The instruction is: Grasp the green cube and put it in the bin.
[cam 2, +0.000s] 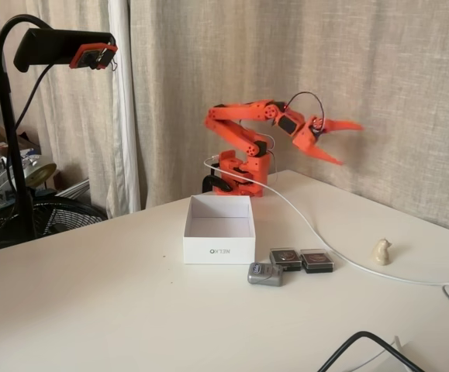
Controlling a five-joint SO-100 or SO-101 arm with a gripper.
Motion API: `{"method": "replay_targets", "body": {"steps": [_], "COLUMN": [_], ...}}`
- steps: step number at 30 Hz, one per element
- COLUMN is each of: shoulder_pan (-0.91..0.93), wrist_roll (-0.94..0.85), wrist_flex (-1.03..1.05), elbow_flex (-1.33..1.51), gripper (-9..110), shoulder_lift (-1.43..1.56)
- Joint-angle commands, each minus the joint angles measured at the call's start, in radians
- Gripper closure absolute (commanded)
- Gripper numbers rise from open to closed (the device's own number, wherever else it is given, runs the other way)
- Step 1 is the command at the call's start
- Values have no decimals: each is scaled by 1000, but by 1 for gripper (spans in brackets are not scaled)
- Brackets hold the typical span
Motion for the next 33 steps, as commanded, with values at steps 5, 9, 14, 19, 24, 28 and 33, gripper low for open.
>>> {"method": "replay_targets", "body": {"steps": [5, 9, 14, 19, 24, 28, 33], "shoulder_pan": [20, 21, 41, 44, 58, 64, 64], "wrist_roll": [166, 242, 310, 318, 314, 314, 314], "wrist_flex": [34, 61, 163, 272, 393, 402, 505], "elbow_flex": [115, 192, 261, 298, 321, 322, 296], "gripper": [60, 60, 61, 62, 62, 62, 62], "shoulder_lift": [218, 328, 420, 483, 520, 520, 520]}}
